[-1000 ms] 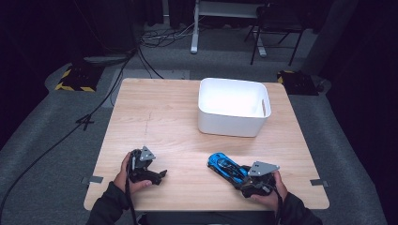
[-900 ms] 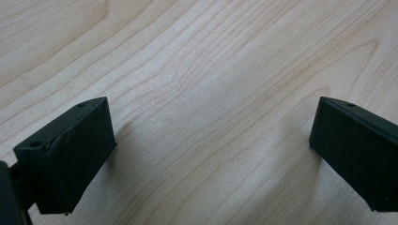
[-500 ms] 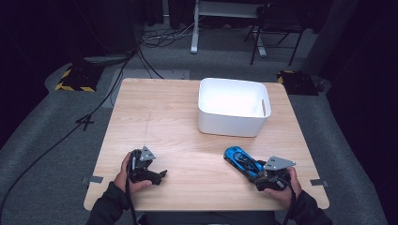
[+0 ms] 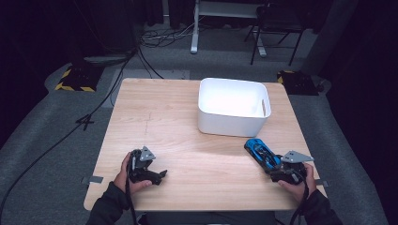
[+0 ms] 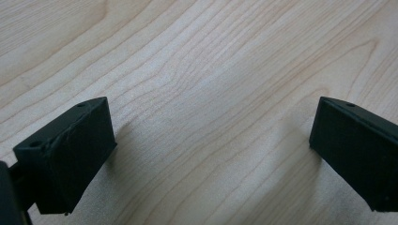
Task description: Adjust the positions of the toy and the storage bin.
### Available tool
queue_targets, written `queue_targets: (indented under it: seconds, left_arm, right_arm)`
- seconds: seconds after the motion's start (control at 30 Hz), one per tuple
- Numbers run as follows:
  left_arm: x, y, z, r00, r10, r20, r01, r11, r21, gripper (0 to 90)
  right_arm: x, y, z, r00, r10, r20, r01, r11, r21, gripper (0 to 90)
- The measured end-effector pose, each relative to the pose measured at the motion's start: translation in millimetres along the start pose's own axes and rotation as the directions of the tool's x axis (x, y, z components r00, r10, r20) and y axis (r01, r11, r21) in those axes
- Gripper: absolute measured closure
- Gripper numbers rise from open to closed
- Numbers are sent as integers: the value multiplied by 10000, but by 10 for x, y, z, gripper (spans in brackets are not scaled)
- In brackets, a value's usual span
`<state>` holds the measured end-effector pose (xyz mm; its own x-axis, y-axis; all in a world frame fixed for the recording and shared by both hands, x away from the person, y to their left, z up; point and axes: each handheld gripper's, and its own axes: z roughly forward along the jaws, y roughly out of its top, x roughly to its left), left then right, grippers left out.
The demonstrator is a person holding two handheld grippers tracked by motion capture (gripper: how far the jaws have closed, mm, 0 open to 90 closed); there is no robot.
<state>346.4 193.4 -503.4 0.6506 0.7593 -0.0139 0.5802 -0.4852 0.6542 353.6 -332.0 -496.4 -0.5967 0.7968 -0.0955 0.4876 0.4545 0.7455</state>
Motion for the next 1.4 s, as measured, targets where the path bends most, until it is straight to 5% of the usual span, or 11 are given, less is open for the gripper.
queue_targets:
  seconds: [0.2, 0.4, 0.47, 0.6, 0.7, 1.07, 1.4]
  left_arm:
    - [-1, -1, 2, 10000, -25, 29, 25, 10000, 2, 6]
    - [-1, 2, -4, 10000, 98, -15, -98, 9999, 32, 10]
    - [-2, 9, 14, 9995, 68, 321, -68, 10000, 18, 11]
    - [-12, 62, 39, 9983, 545, 192, -542, 9984, -144, 30]
    - [-33, 139, 73, 9958, 714, 576, -697, 9971, -322, 198]
    - [-136, 485, 134, 9858, 1349, 997, -1253, 9874, -969, 174]
    - [-96, 861, 187, 9830, 1440, 1137, -1207, 9742, -1910, 169]
  right_arm:
    - [-108, -48, -16, 9985, 340, 420, -339, 9994, -22, 244]
    - [-190, -90, -9, 9972, 729, 182, -729, 9973, 0, 243]
    - [-191, -96, 0, 9969, 773, 159, -771, 9970, -110, 241]
    - [-213, -103, 9, 9965, 831, 10, -831, 9965, -45, 235]
    - [-231, -100, 22, 9939, 1098, 62, -1099, 9939, 80, 176]
    - [-236, -98, 29, 9921, 1253, 102, -1255, 9920, 144, 156]
    - [-238, -99, 30, 9921, 1249, 120, -1250, 9920, 162, 153]
